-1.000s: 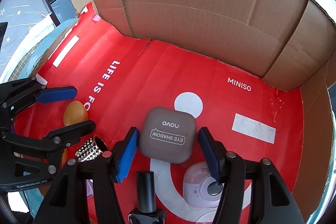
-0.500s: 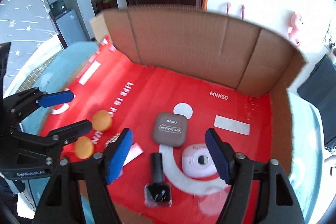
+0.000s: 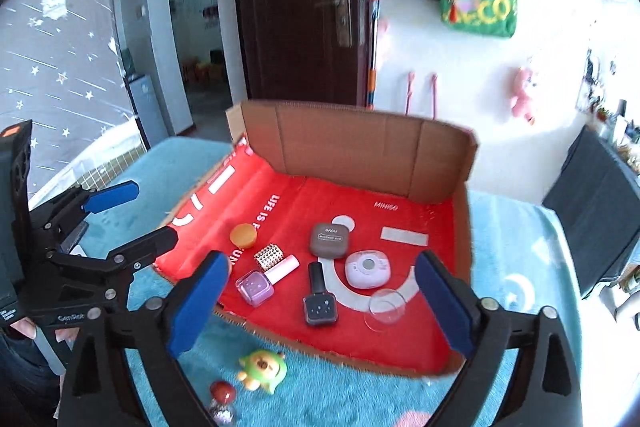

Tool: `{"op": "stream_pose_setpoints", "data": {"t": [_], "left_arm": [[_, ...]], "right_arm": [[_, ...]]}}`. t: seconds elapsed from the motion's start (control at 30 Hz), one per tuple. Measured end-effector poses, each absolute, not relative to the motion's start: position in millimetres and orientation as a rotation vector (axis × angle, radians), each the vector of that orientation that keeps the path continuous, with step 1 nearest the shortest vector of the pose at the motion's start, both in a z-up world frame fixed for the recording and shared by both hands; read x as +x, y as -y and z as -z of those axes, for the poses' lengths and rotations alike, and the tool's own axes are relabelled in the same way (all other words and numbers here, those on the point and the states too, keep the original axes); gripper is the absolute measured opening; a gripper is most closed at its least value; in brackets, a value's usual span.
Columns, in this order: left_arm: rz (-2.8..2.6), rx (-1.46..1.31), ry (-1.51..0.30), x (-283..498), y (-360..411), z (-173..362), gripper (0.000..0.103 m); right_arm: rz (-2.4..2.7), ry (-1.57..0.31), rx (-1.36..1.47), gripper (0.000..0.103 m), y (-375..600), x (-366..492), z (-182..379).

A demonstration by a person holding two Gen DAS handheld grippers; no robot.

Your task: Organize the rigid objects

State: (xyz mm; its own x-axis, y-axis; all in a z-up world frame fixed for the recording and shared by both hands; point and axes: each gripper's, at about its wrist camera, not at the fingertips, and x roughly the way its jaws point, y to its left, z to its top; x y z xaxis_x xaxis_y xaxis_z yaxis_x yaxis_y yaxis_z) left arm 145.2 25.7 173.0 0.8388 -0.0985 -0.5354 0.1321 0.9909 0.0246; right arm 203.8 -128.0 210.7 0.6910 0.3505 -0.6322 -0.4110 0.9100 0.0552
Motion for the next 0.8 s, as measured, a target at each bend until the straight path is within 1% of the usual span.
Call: {"op": "stream_pose_setpoints", "data": {"t": [0.1, 0.2, 0.37, 0.57, 0.8], "left_arm": [[0.133, 0.039, -0.527, 124.0, -22.5, -176.4, 0.088], [0.134, 0.017, -0.496, 104.7, -21.3, -176.2, 0.093], [0.136, 0.011, -0.446, 74.2, -16.5, -172.0, 0.095], [0.14, -0.001, -0.44, 48.5, -11.4, -149.4, 0.097], [0.136, -0.014, -0.478, 41.5, -5.2, -113.6, 0.097]], "right_arm": [[-0.401, -0.636, -0.093, 0.103, 135.4, 180.4, -217.3], [-0.383, -0.607, -0.08, 0.103, 143.4, 159.0, -218.8], [-0.356, -0.575, -0.057, 0.103, 152.8, 122.2, -208.4], [-0.264, -0.515, -0.061, 0.103, 161.1, 82.1, -187.3], [-0.204, -0.5, -0.05, 0.103, 165.2, 61.2, -147.9]]}}
